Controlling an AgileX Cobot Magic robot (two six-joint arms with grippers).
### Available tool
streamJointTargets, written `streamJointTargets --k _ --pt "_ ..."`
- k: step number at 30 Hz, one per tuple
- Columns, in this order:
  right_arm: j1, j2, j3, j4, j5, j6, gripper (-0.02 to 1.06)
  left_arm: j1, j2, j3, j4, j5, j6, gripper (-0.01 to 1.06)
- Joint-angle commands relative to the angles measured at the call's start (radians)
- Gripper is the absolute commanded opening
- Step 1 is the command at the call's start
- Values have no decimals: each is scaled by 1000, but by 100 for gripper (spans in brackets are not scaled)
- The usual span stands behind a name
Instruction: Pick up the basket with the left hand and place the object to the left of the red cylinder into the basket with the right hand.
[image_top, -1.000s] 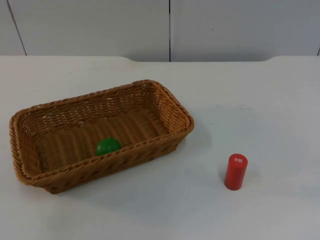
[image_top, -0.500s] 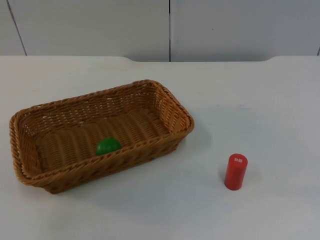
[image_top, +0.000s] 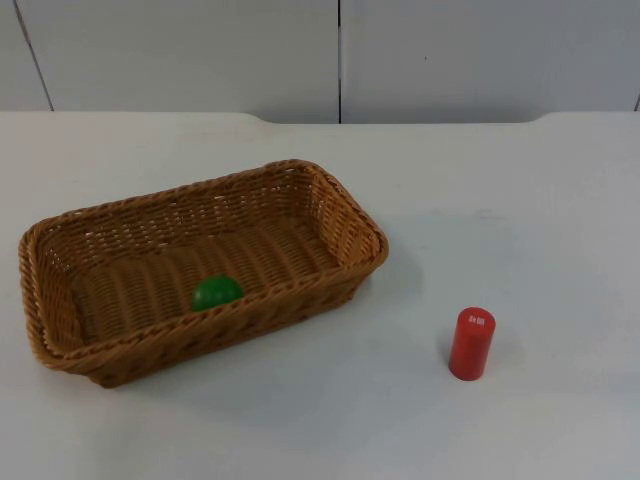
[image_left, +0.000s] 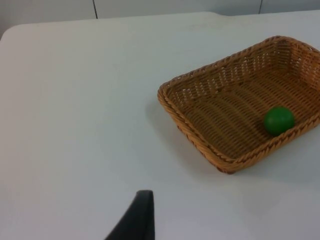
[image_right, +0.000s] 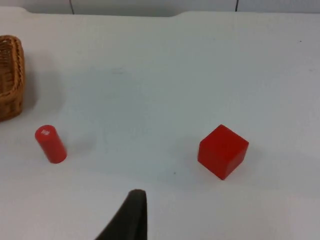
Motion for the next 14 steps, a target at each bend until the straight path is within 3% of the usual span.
streamJointTargets --k 1,8,14 --pt "-17 -2 2 3 -11 0 105 -5 -5 5 3 2 2 105" --pt "-19 -2 2 5 -11 0 105 0 -5 5 3 2 2 105" --pt "-19 -2 2 5 -11 8 105 74 -5 5 6 2 2 105"
